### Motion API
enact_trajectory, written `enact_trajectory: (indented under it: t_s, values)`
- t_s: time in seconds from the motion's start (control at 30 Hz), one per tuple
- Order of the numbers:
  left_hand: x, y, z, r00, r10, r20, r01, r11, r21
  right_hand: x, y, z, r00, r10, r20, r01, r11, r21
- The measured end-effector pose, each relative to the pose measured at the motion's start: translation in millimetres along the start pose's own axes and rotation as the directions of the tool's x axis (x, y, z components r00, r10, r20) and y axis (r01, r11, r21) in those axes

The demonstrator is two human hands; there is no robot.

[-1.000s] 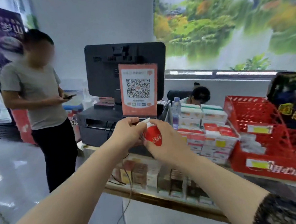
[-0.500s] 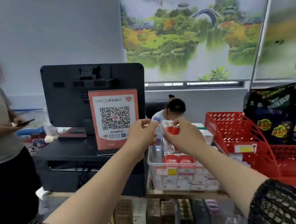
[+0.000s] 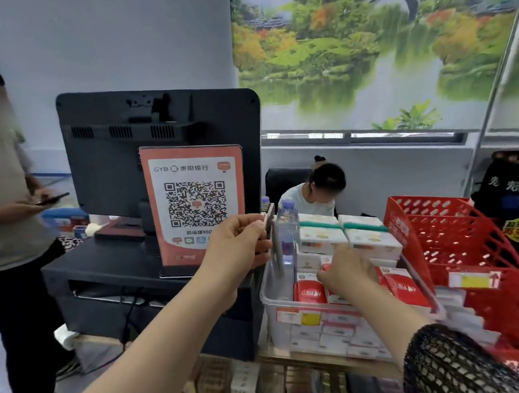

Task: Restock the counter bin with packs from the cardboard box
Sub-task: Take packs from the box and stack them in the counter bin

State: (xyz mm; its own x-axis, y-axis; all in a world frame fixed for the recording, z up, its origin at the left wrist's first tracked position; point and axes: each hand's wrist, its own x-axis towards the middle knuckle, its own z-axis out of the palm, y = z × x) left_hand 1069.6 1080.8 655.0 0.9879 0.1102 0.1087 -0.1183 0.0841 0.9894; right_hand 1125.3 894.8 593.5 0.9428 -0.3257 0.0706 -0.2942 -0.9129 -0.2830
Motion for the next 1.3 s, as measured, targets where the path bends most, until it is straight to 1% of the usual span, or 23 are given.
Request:
enact_trajectory:
  t_s: [0.17,0.33,0.67,0.77,0.8,0.83,0.9,0.93,0.97,1.0,1.07,1.1,1.17,1.23,1.3]
  values:
    - [3,-5,-1,1.000,-0.009,-0.006,0.009,1.000,0.004,0,-2,7,1.000,0.004,-0.001,-0.004,0.995,-0.100]
    - [6,-5,0,1.000,-0.013,-0.022,0.012,1.000,-0.014,-3,-2,10,0.999,-0.020,-0.043,0.012,0.985,-0.171]
    - [6,-1,4,1.000,-0.012,-0.001,0.012,1.000,0.000,2,2,16,0.995,-0.104,0.004,0.103,0.977,-0.188]
    - [1,2,3,1.000,-0.008,0.008,0.008,1.000,0.000,-4,2,11,0.987,-0.161,-0.021,0.154,0.970,-0.189]
    - [0,3,3,1.000,-0.007,0.011,0.007,1.000,-0.003,-7,0,6,0.980,-0.187,-0.063,0.175,0.971,-0.161]
    - [-1,5,2,1.000,-0.006,0.011,0.007,1.000,-0.009,-11,-3,2,0.969,-0.209,-0.133,0.197,0.976,-0.096]
    - [-3,6,1,1.000,-0.006,0.008,0.006,1.000,-0.017,-19,-14,-9,0.944,-0.186,-0.271,0.233,0.961,0.151]
    - [-4,7,1,1.000,-0.005,0.006,0.005,1.000,-0.016,-24,-21,-15,0.939,-0.154,-0.307,0.251,0.918,0.306]
    - [-5,7,1,1.000,-0.004,0.003,0.004,1.000,-0.017,-29,-29,-21,0.941,-0.126,-0.315,0.266,0.851,0.453]
    - [-5,6,1,1.000,-0.005,-0.003,0.005,1.000,-0.020,-35,-36,-27,0.950,-0.103,-0.295,0.263,0.772,0.578]
    - [-7,5,1,1.000,-0.012,-0.014,0.011,1.000,-0.028,-47,-49,-35,0.977,-0.058,-0.204,0.196,0.611,0.767]
    - [-9,4,0,1.000,-0.020,-0.016,0.020,0.999,-0.032,-51,-54,-36,0.986,-0.033,-0.162,0.154,0.546,0.824]
    - [-14,0,-2,0.999,-0.042,-0.007,0.042,0.998,-0.041,-61,-62,-37,0.993,0.014,-0.115,0.097,0.453,0.886]
    - [-22,-6,-8,0.998,-0.055,-0.005,0.054,0.998,-0.042,-74,-67,-36,0.992,0.042,-0.118,0.092,0.395,0.914]
    - [-33,-12,-17,0.998,-0.063,-0.022,0.062,0.997,-0.048,-87,-71,-35,0.992,0.020,-0.127,0.115,0.308,0.944]
